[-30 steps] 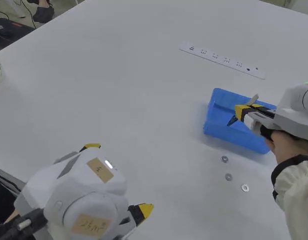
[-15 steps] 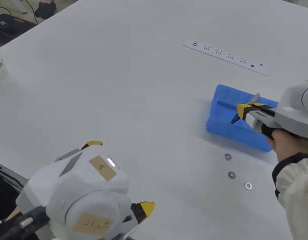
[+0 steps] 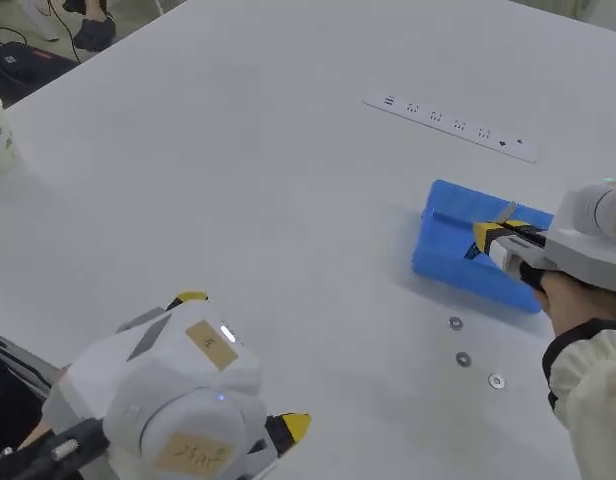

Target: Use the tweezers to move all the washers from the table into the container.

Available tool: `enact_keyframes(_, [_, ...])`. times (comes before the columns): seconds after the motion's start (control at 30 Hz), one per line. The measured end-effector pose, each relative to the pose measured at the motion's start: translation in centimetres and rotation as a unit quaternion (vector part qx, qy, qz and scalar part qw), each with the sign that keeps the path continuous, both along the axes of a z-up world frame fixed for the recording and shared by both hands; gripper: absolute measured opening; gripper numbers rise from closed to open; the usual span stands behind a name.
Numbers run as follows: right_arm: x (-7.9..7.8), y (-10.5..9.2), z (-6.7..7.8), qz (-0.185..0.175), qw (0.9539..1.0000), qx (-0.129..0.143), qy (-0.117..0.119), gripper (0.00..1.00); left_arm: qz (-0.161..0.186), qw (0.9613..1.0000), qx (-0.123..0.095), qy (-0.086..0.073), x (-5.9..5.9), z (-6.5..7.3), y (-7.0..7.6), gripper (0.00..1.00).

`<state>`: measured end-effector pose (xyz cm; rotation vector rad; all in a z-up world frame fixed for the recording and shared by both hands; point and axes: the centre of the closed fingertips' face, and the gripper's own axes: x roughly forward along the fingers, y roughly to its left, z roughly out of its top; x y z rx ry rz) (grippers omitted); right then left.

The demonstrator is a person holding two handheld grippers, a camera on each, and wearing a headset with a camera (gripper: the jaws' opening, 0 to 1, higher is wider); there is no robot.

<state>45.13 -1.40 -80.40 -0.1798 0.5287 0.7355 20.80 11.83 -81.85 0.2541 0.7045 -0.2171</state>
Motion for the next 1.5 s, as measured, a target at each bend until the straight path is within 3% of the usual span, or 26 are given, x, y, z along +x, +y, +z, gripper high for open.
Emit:
enact_keyframes(0.2, [-0.3,-0.5,1.4,-0.005,0.9999,0.015,-0.003,0.02,-0.003,1.0000,-0.002,-0.003,0.0,0.1,-0.2,0.85])
enact_keyframes(0.4, [-1.6,-0.7,4.0,-0.010,0.9977,0.067,-0.001,0.02,-0.004,1.0000,-0.004,-0.007,0.0,0.2,-0.2,0.85])
enact_keyframes(0.7, [-4.3,-0.4,5.7,0.008,0.9971,0.074,-0.020,0.02,-0.004,0.9999,-0.007,-0.010,0.1,0.4,-0.3,0.85])
enact_keyframes(0.83, [-5.2,-0.7,5.4,0.007,0.9970,0.074,-0.022,0.02,-0.004,0.9999,-0.007,-0.011,0.1,0.3,-0.3,0.85])
enact_keyframes(1.0, [-5.7,-1.3,4.3,-0.007,0.9967,0.081,-0.005,0.02,-0.004,0.9999,-0.006,-0.011,0.2,0.2,-0.3,0.85])
enact_keyframes(1.23, [-6.5,-1.7,1.8,-0.009,0.9983,0.057,0.013,0.02,-0.004,0.9999,-0.005,-0.010,0.2,0.2,-0.3,0.84])
enact_keyframes(1.5, [-7.0,-2.1,-0.1,-0.009,0.9991,0.034,0.024,0.02,-0.003,1.0000,-0.004,-0.008,0.2,0.1,-0.3,0.84])
